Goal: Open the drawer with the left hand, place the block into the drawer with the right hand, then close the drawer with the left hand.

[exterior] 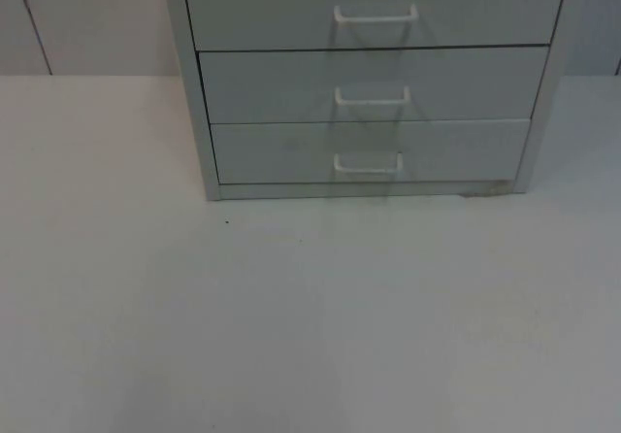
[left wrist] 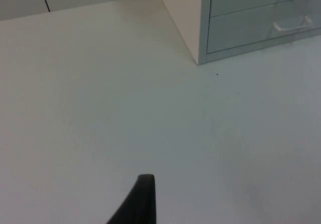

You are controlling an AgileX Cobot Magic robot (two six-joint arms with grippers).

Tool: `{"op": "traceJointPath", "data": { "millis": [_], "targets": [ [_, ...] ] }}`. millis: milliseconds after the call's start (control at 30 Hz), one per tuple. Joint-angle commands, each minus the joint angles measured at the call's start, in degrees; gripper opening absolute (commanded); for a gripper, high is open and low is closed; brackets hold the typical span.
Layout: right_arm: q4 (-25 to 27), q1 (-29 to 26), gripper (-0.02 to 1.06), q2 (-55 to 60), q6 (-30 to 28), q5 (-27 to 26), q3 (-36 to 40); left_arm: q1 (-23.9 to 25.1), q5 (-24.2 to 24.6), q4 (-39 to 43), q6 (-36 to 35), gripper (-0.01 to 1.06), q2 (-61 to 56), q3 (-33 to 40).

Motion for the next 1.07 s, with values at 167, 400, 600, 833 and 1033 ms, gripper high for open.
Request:
{"op": "traceJointPath", "data": {
  "millis": [167, 400, 600, 833, 1033],
  "targets": [
    [0.34, -0.37, 1.05, -0.26, 0.14, -0.16, 0.39, 0.32, -0.41, 0.37, -0.46, 1.05, -0.2, 0.37],
    [0.34, -4.73, 1.05, -0.26, 0.14, -0.27, 0.39, 0.32, -0.41, 0.37, -0.46, 1.05, -0.2, 0.37],
    [0.34, -4.73, 1.05, -0.26, 0.14, -0.27, 0.39, 0.47, -0.41, 0.37, -0.46, 1.05, -0.2, 0.37],
    [0.34, -4.73, 1.05, -0.26, 0.14, -0.27, 0.39, 7.55, -0.41, 0.74, -0.33, 1.05, -0.2, 0.37],
    [0.34, -4.73, 1.05, -0.26, 0.14, -0.27, 0.39, 14.71, -0.41, 0.74, -0.33, 1.05, -0.2, 0.37]
  ]
}}
